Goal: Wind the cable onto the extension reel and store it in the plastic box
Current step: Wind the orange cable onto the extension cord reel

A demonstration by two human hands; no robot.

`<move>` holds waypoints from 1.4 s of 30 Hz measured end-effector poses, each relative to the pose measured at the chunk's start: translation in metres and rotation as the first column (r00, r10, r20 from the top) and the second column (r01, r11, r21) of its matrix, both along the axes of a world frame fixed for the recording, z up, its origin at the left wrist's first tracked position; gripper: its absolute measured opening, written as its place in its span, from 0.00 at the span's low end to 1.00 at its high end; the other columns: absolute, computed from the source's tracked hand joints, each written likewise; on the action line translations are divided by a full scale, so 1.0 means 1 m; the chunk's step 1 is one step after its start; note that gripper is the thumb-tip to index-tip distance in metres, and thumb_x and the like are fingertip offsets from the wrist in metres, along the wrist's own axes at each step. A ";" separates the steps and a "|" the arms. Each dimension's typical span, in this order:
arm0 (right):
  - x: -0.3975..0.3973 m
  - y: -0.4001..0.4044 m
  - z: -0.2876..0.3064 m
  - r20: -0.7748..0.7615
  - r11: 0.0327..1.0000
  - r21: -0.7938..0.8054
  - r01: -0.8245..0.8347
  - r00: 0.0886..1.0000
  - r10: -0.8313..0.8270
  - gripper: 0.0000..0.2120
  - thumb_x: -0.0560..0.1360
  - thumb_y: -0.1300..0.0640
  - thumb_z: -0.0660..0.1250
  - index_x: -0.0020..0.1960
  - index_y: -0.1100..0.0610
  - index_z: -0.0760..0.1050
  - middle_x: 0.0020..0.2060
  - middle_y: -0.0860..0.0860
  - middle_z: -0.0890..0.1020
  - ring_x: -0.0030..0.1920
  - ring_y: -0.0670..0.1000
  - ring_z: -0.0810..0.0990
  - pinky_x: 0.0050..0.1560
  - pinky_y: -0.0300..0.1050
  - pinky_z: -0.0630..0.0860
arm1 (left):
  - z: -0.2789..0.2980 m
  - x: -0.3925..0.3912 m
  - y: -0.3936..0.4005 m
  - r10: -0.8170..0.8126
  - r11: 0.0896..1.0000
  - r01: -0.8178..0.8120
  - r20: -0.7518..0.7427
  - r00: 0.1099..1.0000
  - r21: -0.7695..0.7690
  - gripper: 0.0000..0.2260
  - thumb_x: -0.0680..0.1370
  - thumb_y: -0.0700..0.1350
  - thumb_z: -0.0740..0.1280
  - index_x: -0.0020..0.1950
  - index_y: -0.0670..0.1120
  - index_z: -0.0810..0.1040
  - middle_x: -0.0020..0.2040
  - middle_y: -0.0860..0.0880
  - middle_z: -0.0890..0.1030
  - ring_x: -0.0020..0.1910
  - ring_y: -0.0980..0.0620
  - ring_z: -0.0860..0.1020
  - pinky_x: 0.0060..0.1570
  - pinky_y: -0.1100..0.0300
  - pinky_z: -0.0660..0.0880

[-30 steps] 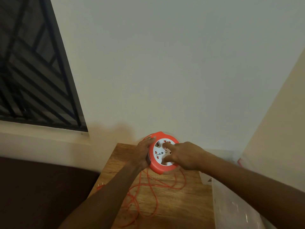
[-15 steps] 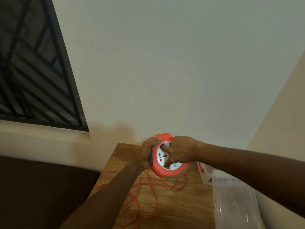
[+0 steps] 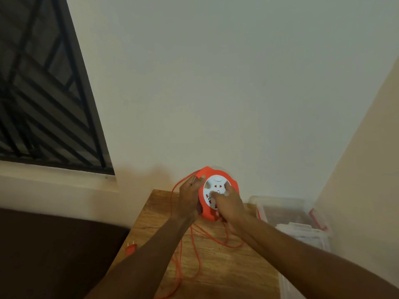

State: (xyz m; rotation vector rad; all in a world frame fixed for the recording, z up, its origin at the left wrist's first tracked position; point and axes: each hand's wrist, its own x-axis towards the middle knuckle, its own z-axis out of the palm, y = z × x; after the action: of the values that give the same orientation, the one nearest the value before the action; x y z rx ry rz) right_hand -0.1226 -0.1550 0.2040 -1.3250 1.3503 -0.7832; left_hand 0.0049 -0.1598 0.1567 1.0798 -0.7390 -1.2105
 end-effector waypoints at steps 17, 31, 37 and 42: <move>-0.056 -0.025 0.069 -0.977 0.165 0.066 -0.984 -0.098 -0.190 0.31 0.75 0.56 0.71 0.74 0.42 0.63 0.72 0.59 0.62 0.55 0.60 0.79 0.44 0.52 0.81 | 0.007 -0.001 0.002 -0.022 0.996 0.035 -0.161 0.987 0.079 0.15 0.82 0.51 0.65 0.63 0.43 0.80 0.53 0.41 0.86 0.47 0.43 0.85 0.47 0.48 0.84; -0.028 -0.021 0.096 -0.909 0.035 0.325 -0.945 -0.322 -0.264 0.36 0.72 0.55 0.75 0.74 0.45 0.61 0.78 0.53 0.57 0.63 0.60 0.75 0.49 0.49 0.80 | 0.005 0.010 0.004 -0.051 0.997 0.064 -0.241 0.969 0.047 0.17 0.78 0.52 0.68 0.62 0.44 0.81 0.52 0.43 0.87 0.43 0.44 0.86 0.43 0.49 0.85; -0.025 -0.015 0.094 -0.864 0.078 0.427 -0.901 -0.432 -0.259 0.30 0.75 0.54 0.72 0.72 0.39 0.67 0.78 0.53 0.56 0.61 0.59 0.78 0.48 0.47 0.79 | 0.008 0.005 0.004 -0.115 0.990 0.128 -0.211 0.971 0.051 0.15 0.79 0.52 0.67 0.60 0.44 0.81 0.50 0.43 0.87 0.43 0.44 0.85 0.47 0.48 0.83; -0.021 -0.013 0.090 -0.841 0.055 0.450 -0.891 -0.443 -0.311 0.26 0.76 0.53 0.71 0.71 0.41 0.69 0.77 0.55 0.60 0.60 0.61 0.78 0.50 0.51 0.80 | 0.007 0.003 0.005 -0.130 0.988 0.145 -0.213 0.968 0.057 0.15 0.78 0.52 0.68 0.59 0.44 0.82 0.51 0.42 0.86 0.44 0.43 0.85 0.47 0.47 0.83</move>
State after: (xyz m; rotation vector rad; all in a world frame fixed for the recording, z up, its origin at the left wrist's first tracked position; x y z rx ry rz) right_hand -0.1434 -0.1677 0.2939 -3.5711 0.2818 1.1848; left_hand 0.0080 -0.1550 0.1637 0.9536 -0.6190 -1.4543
